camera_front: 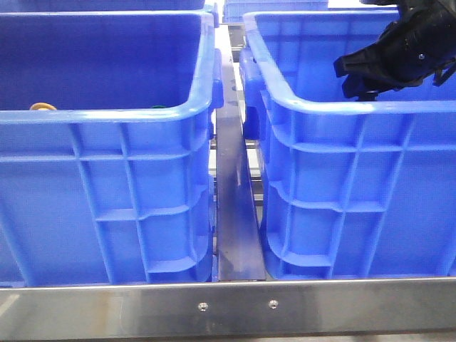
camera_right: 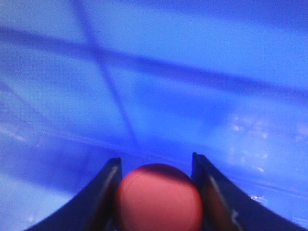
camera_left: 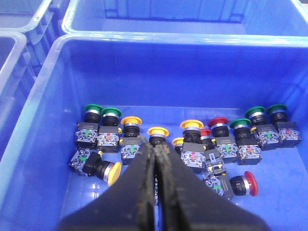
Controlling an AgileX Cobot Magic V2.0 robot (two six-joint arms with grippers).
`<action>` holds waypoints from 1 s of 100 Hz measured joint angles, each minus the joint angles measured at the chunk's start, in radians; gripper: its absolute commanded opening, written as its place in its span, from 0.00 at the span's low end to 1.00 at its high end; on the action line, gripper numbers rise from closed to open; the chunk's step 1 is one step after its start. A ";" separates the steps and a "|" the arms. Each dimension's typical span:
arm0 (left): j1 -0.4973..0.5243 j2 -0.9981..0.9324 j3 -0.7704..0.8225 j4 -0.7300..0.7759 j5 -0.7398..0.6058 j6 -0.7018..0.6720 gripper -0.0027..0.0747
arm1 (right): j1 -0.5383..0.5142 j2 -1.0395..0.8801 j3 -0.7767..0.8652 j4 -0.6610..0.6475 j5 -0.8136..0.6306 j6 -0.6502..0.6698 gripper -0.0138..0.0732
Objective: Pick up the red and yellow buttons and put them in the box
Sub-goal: 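Carry the red button with the right gripper into the empty bin and release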
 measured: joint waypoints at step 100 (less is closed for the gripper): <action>0.000 0.000 0.000 0.000 0.000 0.000 0.01 | 0.000 -0.126 0.095 0.063 -0.030 -0.005 0.71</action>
